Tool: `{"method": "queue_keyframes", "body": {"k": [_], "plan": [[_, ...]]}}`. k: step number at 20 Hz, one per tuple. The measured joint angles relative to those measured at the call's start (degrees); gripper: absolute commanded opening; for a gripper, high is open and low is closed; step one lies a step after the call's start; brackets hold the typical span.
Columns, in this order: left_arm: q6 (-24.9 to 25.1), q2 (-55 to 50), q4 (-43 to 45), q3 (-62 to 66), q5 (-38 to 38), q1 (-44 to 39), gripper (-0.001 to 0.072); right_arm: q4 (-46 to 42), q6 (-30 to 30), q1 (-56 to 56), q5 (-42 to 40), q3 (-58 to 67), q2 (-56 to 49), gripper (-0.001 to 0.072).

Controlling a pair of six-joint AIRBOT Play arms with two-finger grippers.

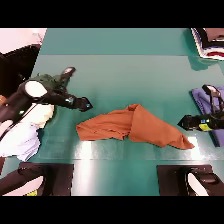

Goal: Fold the shirts.

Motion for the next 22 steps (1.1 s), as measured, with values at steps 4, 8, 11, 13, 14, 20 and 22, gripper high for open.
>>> {"method": "queue_keyframes", "body": {"k": [4,8,11,13,14,20,22], "plan": [[4.2,-8.7,-3.2,0.2,1.7,-5.6,0.0533,0.1,-0.6,0.0,0.4,3.5,-5.3,0.0457],[5.4,-13.0,-3.5,0.5,4.7,-8.1,0.0034,0.0,-1.7,0.0,0.6,4.8,-10.2,0.0457],[4.9,-13.9,0.1,3.3,4.9,-8.8,0.0027,0.1,-2.9,-0.5,0.8,4.9,-12.7,0.0458],[2.0,-13.9,5.9,6.6,3.7,-8.9,0.0027,0.0,-4.2,-2.3,1.5,3.7,-13.9,0.0520],[0.8,-13.7,9.0,8.3,3.1,-9.0,0.0027,0.0,-4.9,-3.8,1.8,2.4,-14.4,0.0552],[-2.5,-13.1,17.8,14.3,2.2,-9.1,0.0027,7.6,-11.2,-9.8,-1.7,-9.0,-15.4,0.0546],[-2.8,-13.1,18.6,14.9,2.0,-9.1,0.0027,10.2,-12.6,-8.8,-3.8,-12.3,-15.6,0.0400]]}}
